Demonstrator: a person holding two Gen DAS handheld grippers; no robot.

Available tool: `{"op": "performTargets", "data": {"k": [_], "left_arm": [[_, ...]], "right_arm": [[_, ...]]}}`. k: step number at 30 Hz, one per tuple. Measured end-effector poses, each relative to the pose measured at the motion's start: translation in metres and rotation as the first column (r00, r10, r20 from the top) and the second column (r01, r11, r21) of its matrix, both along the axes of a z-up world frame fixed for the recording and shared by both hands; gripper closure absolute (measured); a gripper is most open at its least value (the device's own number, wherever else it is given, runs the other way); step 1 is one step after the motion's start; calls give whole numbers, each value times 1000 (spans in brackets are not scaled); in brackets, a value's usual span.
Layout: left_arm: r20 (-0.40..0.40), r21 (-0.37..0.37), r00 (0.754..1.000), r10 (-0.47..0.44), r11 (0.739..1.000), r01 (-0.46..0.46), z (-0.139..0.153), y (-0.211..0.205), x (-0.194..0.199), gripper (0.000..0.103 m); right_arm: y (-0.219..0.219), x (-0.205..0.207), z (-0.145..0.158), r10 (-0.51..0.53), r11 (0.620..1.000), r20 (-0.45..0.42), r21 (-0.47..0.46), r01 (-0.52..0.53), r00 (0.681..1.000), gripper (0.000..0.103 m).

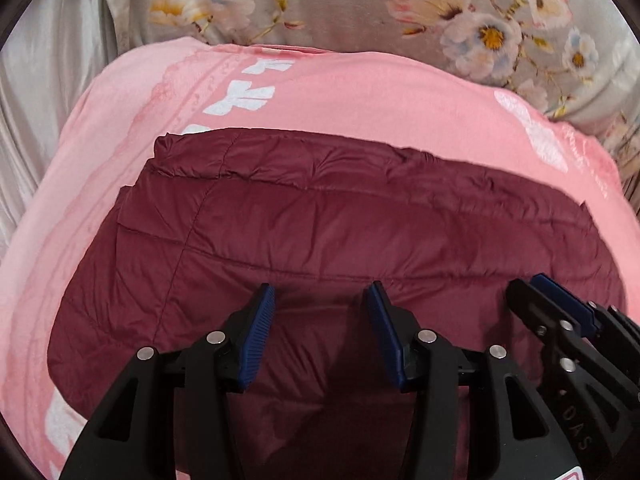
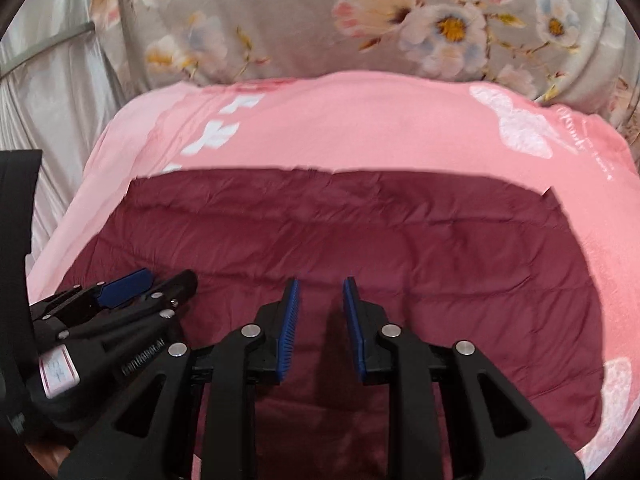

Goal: Fold large clothes
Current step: 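Grasp the jacket hem with both tools side by side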

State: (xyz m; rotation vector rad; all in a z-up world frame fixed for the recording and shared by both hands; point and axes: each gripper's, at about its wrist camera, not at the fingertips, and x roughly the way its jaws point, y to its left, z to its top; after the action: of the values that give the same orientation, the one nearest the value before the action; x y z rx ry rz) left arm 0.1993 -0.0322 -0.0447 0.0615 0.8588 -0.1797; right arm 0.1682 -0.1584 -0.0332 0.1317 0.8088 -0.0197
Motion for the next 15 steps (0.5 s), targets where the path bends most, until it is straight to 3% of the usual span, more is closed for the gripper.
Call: {"op": "performTargets", "data": {"k": [5, 9, 15], "left_arm": [[46, 40, 999, -4, 999, 2, -16, 0, -6, 49], [87, 78, 996, 1, 997, -7, -23, -5, -8, 46], [82, 60, 997, 0, 998, -5, -27, -2, -5, 46]], "right_arm": [[1, -3, -22, -11, 1000, -2, -7, 11, 1000, 80], [11, -5, -27, -14, 997, 14, -80, 15, 1000, 81], [9, -5, -29, -12, 997, 15, -78, 13, 1000, 80]]}}
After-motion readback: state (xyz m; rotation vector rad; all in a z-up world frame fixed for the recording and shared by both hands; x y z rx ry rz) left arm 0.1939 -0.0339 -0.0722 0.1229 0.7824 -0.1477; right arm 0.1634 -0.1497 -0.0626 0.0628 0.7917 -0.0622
